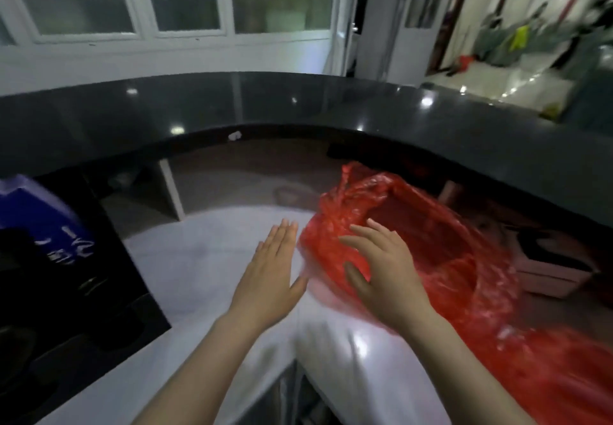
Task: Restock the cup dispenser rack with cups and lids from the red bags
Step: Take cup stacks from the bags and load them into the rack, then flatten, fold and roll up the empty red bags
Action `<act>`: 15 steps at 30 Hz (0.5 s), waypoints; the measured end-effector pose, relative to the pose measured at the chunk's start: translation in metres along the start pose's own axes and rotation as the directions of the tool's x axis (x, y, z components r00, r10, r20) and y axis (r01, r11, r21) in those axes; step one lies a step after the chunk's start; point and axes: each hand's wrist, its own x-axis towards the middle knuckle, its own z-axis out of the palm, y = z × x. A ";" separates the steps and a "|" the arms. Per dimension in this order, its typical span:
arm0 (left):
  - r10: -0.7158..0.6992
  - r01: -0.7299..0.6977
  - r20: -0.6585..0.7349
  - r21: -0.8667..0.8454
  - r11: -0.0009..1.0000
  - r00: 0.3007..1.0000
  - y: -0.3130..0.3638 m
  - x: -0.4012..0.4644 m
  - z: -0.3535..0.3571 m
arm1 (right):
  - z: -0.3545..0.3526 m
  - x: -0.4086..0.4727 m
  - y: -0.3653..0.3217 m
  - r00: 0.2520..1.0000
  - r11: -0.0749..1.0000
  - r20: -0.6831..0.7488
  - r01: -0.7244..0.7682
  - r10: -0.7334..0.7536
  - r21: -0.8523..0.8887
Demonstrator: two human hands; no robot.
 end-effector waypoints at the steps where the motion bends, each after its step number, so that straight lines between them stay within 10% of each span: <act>1: 0.018 -0.017 0.040 -0.038 0.999 0.999 0.006 0.005 0.008 | -0.006 -0.010 0.012 0.997 0.998 -0.043 -0.059 0.058 -0.032; 10: 0.044 0.030 0.297 -0.239 0.970 0.954 0.039 0.021 0.062 | -0.007 -0.088 0.094 0.721 0.742 0.232 -0.546 0.652 -0.389; 15: 0.091 0.058 0.267 -0.503 0.862 0.959 0.050 0.014 0.076 | -0.004 -0.096 0.092 0.735 0.745 0.129 -0.663 0.666 -0.066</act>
